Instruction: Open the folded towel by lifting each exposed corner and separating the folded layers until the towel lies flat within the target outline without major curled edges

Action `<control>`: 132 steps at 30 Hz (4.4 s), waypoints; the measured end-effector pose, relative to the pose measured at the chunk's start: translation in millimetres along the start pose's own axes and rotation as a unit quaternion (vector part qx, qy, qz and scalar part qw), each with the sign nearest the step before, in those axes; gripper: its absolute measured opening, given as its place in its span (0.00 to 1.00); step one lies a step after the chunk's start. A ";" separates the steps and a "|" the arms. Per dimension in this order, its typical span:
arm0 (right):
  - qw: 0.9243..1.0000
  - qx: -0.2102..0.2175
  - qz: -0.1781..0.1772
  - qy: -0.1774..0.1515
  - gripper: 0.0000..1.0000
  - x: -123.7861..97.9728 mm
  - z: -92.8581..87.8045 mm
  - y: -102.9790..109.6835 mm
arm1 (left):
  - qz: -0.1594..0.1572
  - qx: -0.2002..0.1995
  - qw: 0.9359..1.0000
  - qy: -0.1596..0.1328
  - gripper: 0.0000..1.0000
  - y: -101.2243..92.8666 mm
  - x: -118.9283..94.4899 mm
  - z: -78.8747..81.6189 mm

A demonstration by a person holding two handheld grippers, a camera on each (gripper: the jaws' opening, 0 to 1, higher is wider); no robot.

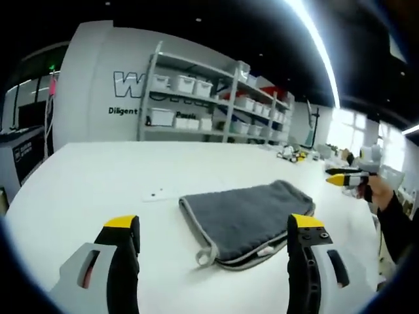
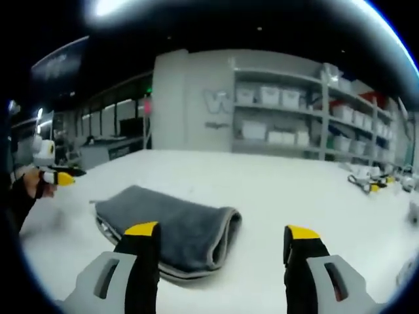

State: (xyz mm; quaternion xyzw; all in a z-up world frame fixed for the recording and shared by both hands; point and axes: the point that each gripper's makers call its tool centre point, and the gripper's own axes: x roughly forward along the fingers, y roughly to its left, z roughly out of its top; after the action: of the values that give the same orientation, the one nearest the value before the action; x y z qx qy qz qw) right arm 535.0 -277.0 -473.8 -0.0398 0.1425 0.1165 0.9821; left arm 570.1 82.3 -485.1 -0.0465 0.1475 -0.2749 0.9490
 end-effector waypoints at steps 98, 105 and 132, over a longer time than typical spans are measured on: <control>0.707 -0.598 0.297 0.233 0.51 90.8 46.2 -4.3 | -0.130 0.284 0.888 0.337 0.75 37.1 100.8 48.1; 0.709 -0.587 0.308 0.240 0.49 95.0 53.5 -9.8 | -0.141 0.305 0.865 0.373 0.75 33.5 95.2 45.7; 0.705 -0.584 0.317 0.246 0.44 115.7 105.4 -24.1 | -0.145 0.324 0.852 0.385 0.79 40.7 113.6 83.4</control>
State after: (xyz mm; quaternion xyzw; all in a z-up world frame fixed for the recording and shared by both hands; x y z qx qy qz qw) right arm 677.2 -263.5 -405.4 -0.5855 0.2871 0.4668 0.5974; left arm 707.7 56.4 -441.5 0.3525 0.3956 -0.4371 0.7267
